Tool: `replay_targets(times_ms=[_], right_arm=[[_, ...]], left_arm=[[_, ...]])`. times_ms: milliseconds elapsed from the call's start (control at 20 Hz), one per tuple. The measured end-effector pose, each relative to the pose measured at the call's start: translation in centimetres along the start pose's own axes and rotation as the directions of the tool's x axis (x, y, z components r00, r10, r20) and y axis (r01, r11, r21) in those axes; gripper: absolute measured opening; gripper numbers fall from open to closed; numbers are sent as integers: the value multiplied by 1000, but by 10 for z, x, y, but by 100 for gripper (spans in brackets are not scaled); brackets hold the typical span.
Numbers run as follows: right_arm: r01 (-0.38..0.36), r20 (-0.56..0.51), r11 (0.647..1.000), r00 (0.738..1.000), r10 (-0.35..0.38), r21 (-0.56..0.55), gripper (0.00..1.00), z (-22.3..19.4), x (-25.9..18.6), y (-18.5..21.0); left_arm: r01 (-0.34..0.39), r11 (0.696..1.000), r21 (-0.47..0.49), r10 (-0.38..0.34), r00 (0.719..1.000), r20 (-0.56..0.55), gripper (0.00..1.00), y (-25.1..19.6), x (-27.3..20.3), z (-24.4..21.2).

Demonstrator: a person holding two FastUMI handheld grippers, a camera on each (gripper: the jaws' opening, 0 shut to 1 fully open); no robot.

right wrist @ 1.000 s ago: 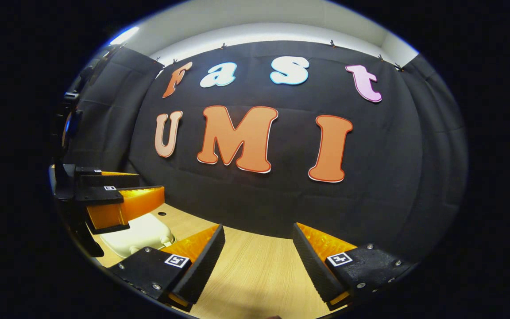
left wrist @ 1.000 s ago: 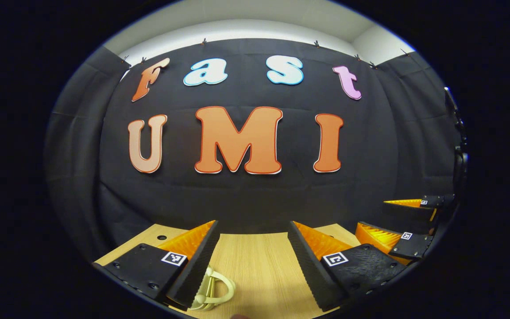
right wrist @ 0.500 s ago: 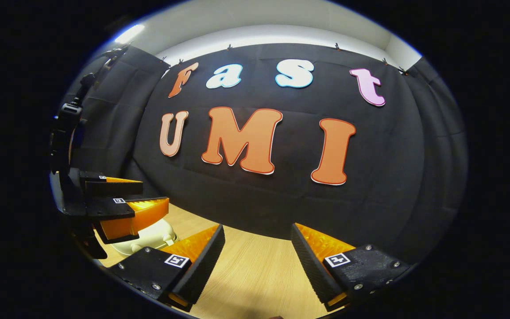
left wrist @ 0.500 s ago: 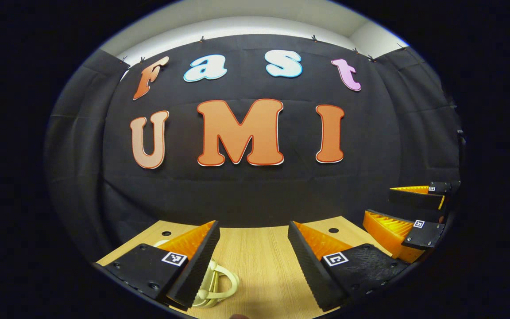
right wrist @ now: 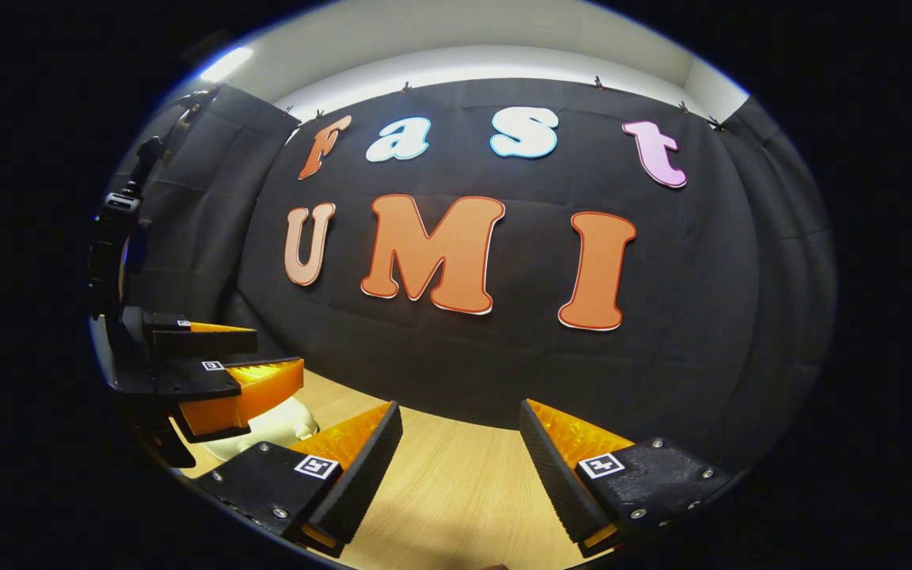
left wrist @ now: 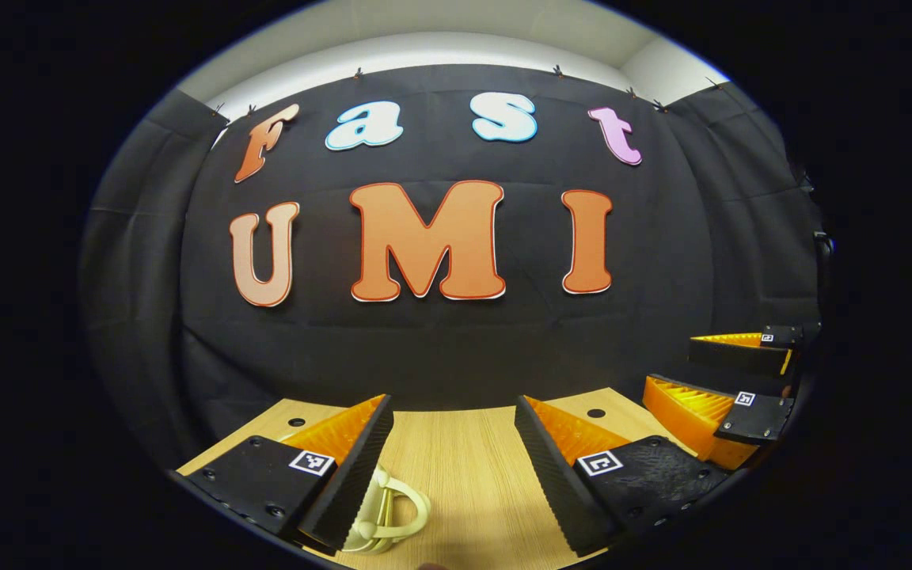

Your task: First open the suitcase, pack the skin care products into it, and then close the suitcase.

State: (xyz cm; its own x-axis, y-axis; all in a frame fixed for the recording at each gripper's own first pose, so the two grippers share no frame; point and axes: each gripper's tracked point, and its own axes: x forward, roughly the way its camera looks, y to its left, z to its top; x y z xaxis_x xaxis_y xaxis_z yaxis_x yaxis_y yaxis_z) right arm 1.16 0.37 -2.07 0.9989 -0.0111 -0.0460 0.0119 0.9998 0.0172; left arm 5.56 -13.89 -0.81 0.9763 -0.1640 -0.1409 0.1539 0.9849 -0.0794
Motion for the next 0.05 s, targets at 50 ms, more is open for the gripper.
replay_targets(times_ms=[50], right_arm=[[-4, 2, 1000, 1000, 4, 0, 95, 0, 0, 1]], left_arm=[[1, 1000, 2, -1, 1000, 0, 95, 0, -1, 0]])
